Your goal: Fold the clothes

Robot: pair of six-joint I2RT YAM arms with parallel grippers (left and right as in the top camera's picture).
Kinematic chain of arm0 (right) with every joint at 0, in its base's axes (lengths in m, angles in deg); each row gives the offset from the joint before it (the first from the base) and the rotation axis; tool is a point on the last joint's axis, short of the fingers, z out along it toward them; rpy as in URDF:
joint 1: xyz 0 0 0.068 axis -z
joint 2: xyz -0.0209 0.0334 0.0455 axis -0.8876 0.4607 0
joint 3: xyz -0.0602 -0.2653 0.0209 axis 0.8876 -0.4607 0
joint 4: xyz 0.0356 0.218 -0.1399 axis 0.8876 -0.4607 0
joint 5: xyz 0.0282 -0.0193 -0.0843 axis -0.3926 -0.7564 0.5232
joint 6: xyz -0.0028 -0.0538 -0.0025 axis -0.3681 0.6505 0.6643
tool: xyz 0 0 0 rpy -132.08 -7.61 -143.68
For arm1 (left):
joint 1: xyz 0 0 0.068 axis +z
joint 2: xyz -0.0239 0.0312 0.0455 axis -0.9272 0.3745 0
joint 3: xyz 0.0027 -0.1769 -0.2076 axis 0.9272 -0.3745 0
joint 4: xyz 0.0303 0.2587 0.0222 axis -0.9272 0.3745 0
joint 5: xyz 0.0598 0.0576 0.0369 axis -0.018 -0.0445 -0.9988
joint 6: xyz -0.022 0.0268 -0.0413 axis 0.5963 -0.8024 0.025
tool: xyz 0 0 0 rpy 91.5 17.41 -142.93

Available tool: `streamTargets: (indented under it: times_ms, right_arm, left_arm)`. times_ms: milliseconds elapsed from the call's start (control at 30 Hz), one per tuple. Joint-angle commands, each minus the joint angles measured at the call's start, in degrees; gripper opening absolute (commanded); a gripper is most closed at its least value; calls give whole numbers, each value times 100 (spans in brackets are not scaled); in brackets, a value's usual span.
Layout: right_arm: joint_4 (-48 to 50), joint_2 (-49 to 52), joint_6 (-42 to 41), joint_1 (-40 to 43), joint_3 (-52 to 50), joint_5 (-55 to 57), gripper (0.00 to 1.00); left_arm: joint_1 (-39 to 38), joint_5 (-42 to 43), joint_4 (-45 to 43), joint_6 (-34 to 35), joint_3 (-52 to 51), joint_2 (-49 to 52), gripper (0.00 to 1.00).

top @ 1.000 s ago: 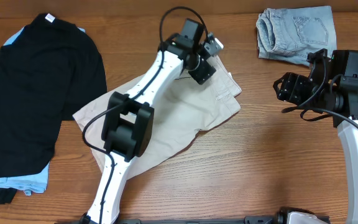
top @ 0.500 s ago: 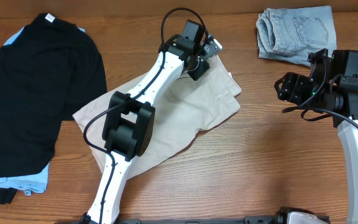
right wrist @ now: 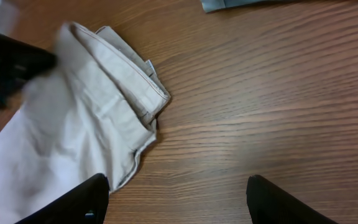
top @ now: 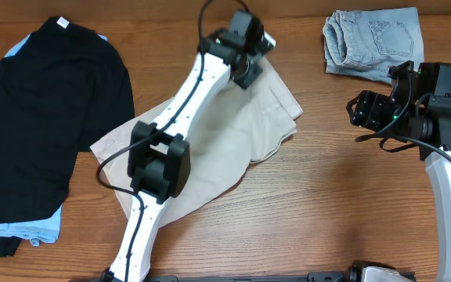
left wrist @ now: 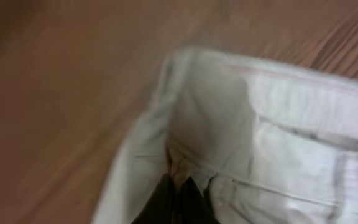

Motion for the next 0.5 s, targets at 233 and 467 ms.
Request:
streamTargets:
  times_ms: [233, 467]
  right_arm:
    - [-160, -35, 249, 11, 87, -280, 75]
    - [-236, -37, 457, -271, 87, -1578, 74]
  left_arm:
    - [-170, -90, 107, 208, 1674, -1969, 4]
    - [-203, -85, -686, 608, 1674, -2371, 4]
